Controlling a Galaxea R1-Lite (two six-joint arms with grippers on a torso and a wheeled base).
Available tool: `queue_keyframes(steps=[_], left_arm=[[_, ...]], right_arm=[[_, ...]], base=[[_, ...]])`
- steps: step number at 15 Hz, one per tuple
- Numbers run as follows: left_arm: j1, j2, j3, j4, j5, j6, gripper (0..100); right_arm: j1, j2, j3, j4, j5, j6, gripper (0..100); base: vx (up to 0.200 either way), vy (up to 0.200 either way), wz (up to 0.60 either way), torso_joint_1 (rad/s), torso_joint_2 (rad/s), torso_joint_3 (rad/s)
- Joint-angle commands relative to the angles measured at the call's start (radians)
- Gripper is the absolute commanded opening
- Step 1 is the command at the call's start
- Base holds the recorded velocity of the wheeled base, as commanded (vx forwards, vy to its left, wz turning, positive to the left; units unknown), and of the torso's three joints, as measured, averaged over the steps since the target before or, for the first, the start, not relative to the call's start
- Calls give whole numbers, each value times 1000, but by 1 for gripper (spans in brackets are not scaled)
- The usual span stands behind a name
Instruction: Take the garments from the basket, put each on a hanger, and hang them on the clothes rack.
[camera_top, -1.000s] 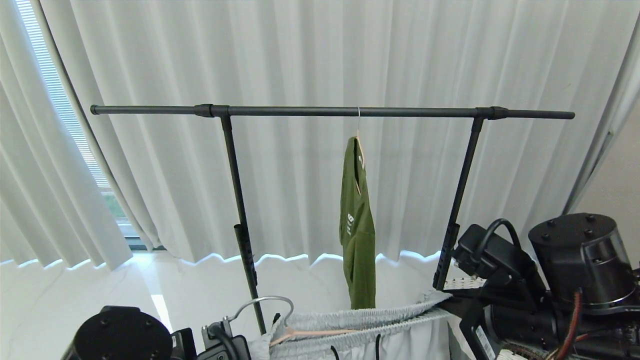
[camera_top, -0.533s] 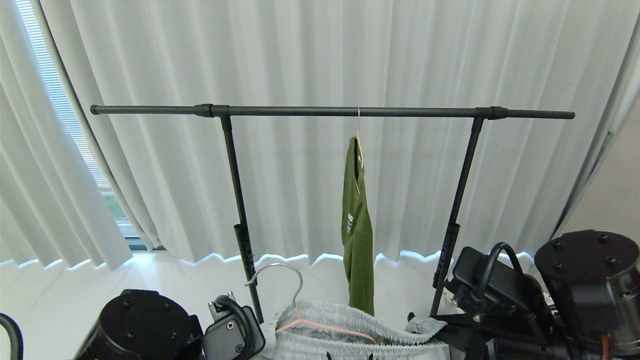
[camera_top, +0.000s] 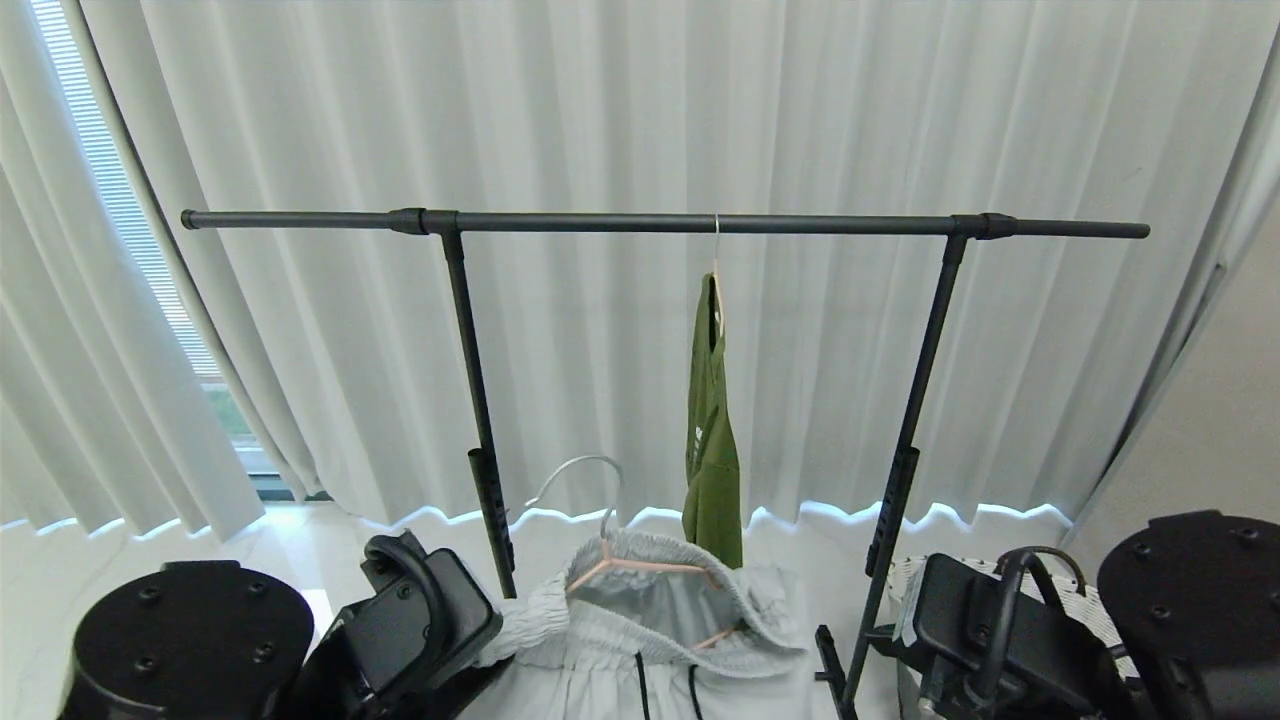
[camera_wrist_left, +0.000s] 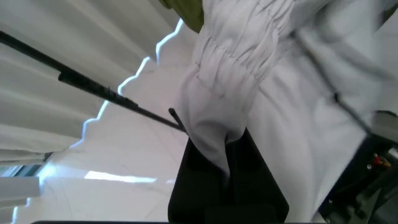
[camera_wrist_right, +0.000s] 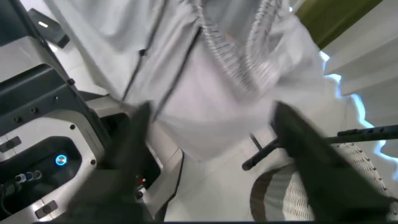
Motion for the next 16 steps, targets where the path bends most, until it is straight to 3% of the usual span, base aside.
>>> queue_keyframes(steps=[1,3,9,15,16], left_arm=[[-8,-26,27,-30,-8,2,0],[-14,-32,69,-90,-42,4,0],[-60,-67,115,-262,-174,5,0],[-126,-112,119,-262,-197,61,0],[-129,-118,119,-262,-197,61,0]], right_arm=[[-18,-12,1,-1,2,-3,100],[-38,-14,-4,-9,20,-53,100],[-191,29,-13,-42,310,-381,100],[-228,206,-90,-237,333,-399,100],[-222,230,-103,-257,374,-402,100]], base=[[0,0,0,0,0,0],[0,0,0,0,0,0],[0,0,0,0,0,0],[0,0,0,0,0,0],[0,0,0,0,0,0]])
